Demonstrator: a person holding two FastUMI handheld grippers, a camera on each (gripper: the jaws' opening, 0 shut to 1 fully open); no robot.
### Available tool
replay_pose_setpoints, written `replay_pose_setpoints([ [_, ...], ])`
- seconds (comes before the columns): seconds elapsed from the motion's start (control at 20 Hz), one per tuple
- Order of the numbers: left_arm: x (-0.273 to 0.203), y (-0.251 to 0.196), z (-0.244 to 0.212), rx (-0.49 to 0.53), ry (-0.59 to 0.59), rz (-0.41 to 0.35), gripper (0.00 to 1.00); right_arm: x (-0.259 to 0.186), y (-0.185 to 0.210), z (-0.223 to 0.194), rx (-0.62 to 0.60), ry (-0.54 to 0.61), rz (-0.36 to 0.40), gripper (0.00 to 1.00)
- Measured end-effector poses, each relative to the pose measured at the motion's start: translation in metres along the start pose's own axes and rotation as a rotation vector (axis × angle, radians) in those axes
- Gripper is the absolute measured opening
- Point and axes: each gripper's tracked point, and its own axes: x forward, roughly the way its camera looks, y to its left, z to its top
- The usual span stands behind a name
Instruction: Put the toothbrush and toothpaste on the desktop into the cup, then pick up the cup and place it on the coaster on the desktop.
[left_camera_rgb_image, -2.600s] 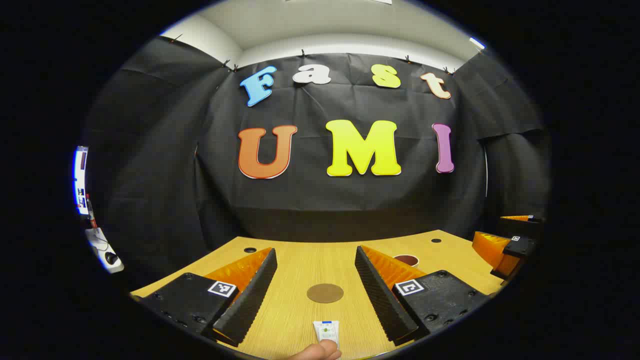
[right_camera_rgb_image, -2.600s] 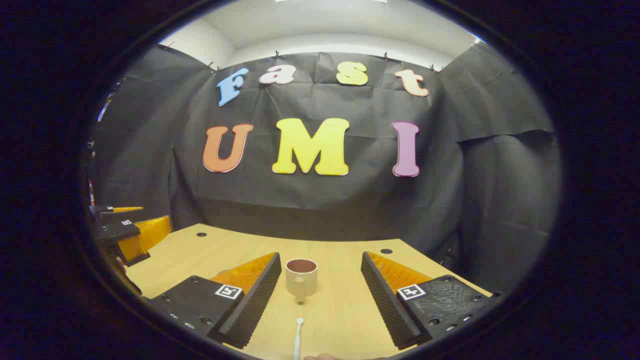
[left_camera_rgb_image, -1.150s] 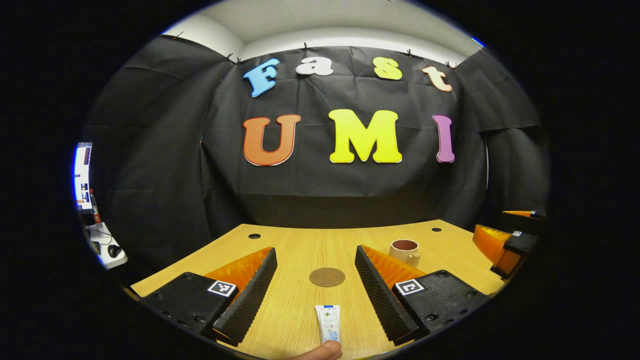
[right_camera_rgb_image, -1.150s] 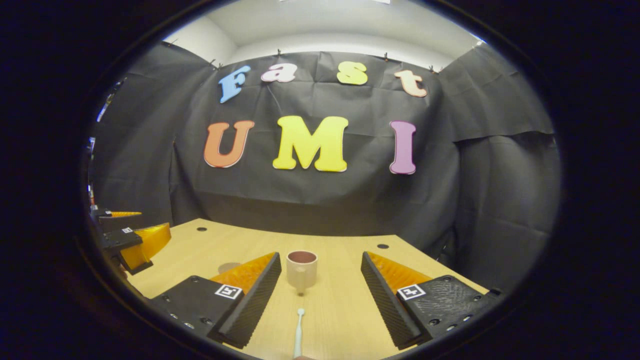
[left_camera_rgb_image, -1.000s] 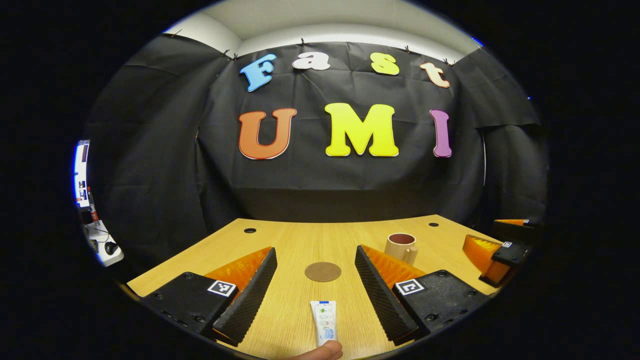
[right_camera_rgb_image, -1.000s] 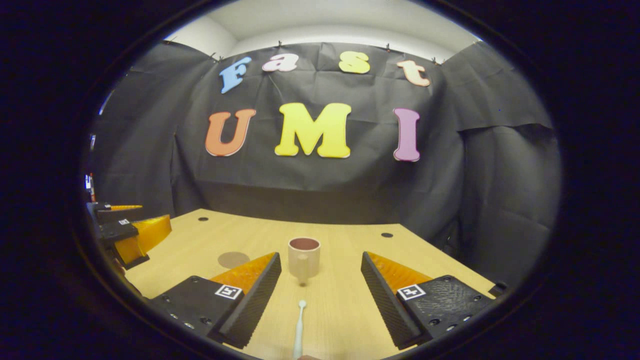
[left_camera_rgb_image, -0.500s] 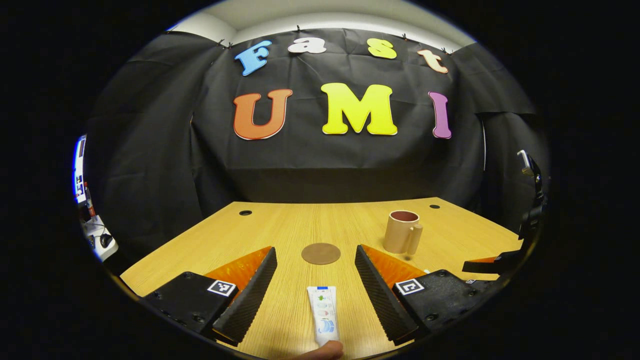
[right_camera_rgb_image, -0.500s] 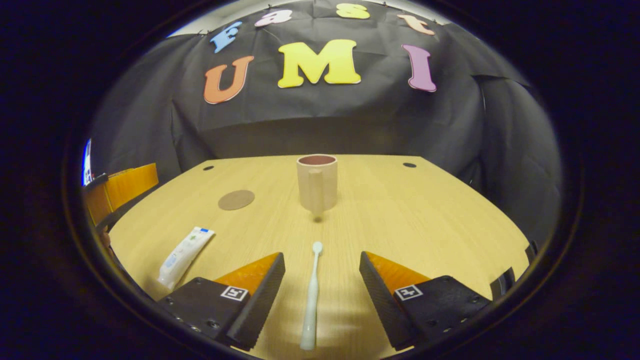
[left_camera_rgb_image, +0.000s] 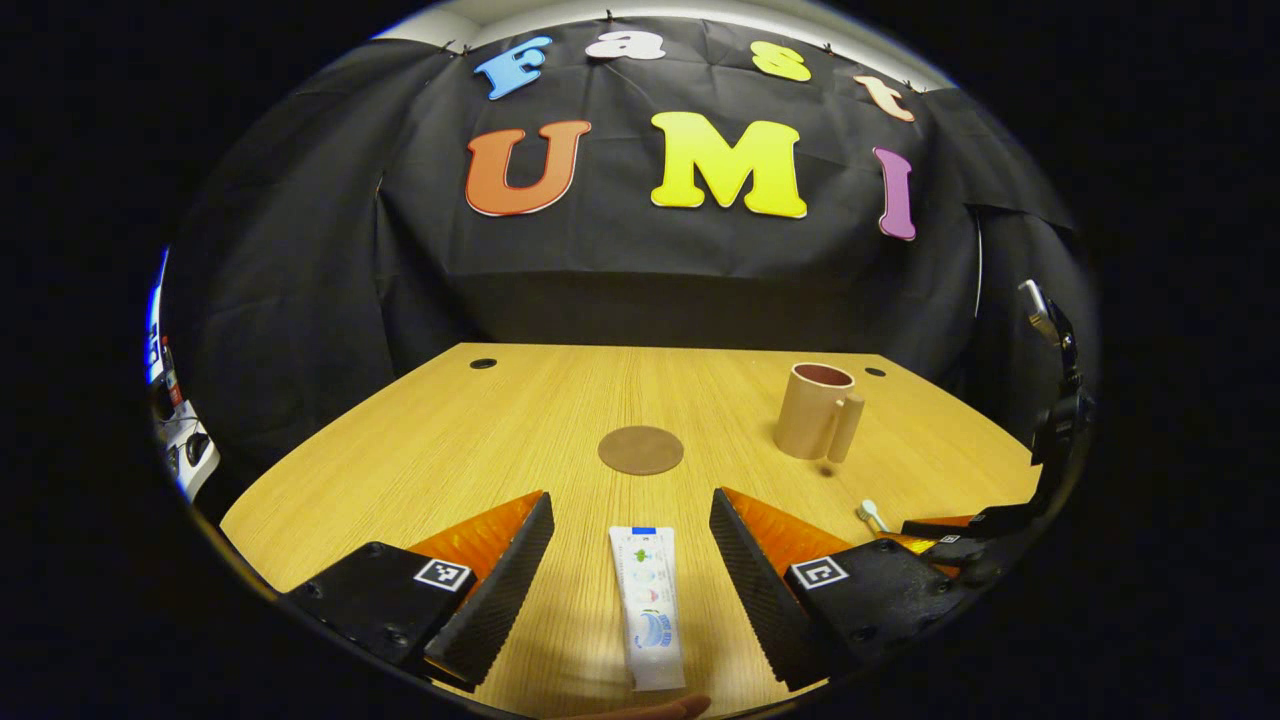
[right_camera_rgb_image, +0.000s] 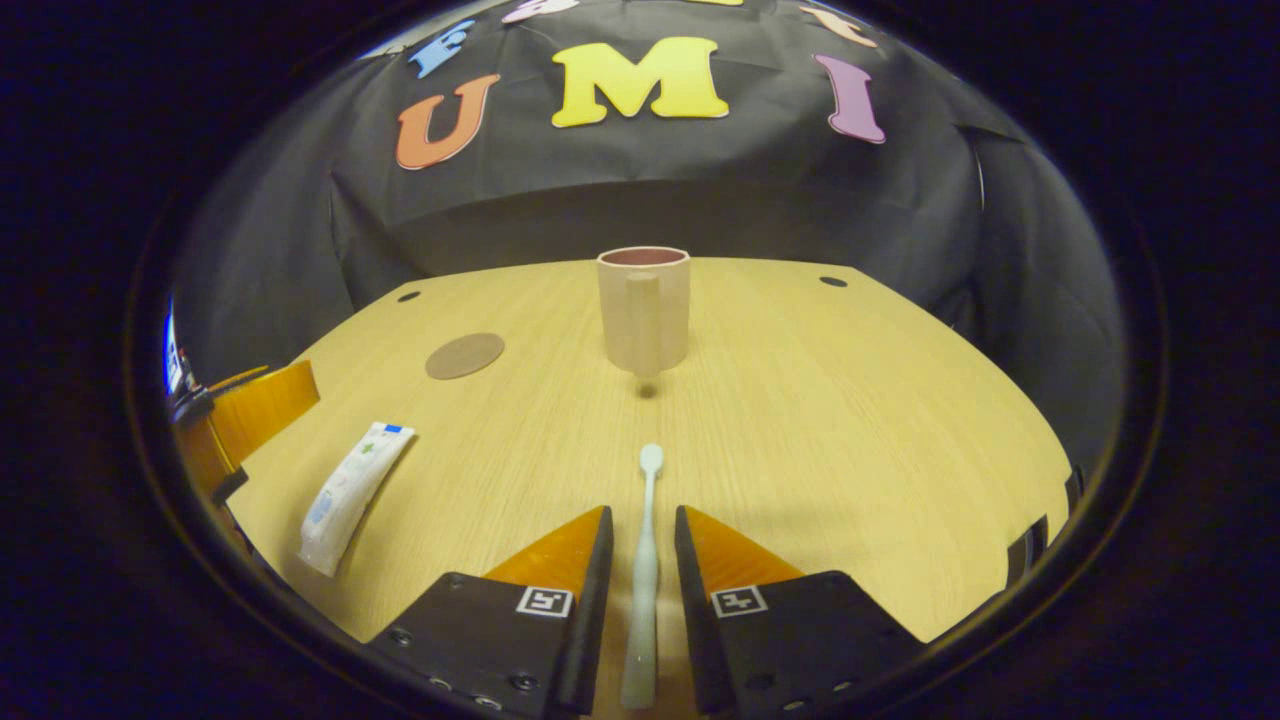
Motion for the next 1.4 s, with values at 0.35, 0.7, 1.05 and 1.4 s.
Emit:
replay_pose_setpoints([
  [0.35,0.005,-0.006,-0.032,0.008,0.127,-0.029,0.92,0.003,-0.007,-0.002,0.005,0.025,0.01,0.04],
  [0.7,0.001,-0.01,-0.054,-0.018,0.26,-0.04,0.72,-0.004,-0.007,0.003,0.017,-0.002,0.07,0.04],
  [1.05,0.004,-0.009,-0.063,0.067,0.317,-0.018,0.58,-0.035,-0.008,0.022,0.01,-0.091,0.109,0.04],
  [1.4,-0.001,-0.014,-0.085,0.008,0.448,-0.037,0.54,-0.056,-0.009,0.032,-0.011,-0.149,0.126,0.04],
])
